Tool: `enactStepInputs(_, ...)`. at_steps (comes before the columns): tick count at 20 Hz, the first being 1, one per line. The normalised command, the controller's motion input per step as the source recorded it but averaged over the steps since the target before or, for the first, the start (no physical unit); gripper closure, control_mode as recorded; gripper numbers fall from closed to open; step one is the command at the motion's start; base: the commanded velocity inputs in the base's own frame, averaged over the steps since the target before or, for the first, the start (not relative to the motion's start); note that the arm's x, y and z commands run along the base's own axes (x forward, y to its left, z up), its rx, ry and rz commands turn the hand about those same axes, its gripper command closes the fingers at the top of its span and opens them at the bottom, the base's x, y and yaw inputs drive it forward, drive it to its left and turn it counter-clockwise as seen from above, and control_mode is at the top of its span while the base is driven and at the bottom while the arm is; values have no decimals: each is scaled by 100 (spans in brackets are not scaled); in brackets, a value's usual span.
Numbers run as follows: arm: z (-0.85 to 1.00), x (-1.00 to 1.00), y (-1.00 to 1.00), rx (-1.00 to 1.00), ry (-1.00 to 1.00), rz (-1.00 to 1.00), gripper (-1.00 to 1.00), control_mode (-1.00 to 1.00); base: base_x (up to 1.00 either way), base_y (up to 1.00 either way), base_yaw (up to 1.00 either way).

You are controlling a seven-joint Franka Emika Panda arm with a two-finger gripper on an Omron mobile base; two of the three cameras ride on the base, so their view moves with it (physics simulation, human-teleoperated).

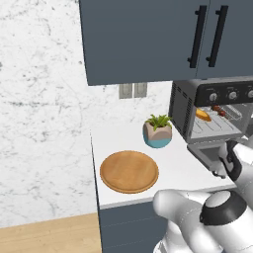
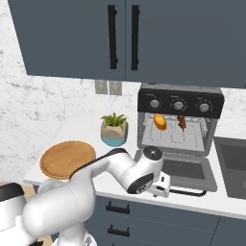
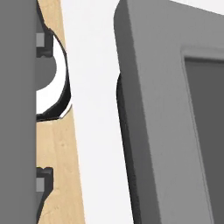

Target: Pick up the kebab skewer and baguette bread, and place them inside the toaster oven. Close the toaster oven door and start by setting the timer.

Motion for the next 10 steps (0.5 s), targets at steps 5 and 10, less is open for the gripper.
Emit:
enactStepInputs(5,-10,3,6,0,-2,12,-100,-100,0,0,0)
enactStepInputs(10,-16,0,0,-1,-5,3,-100,-100,0,0,0)
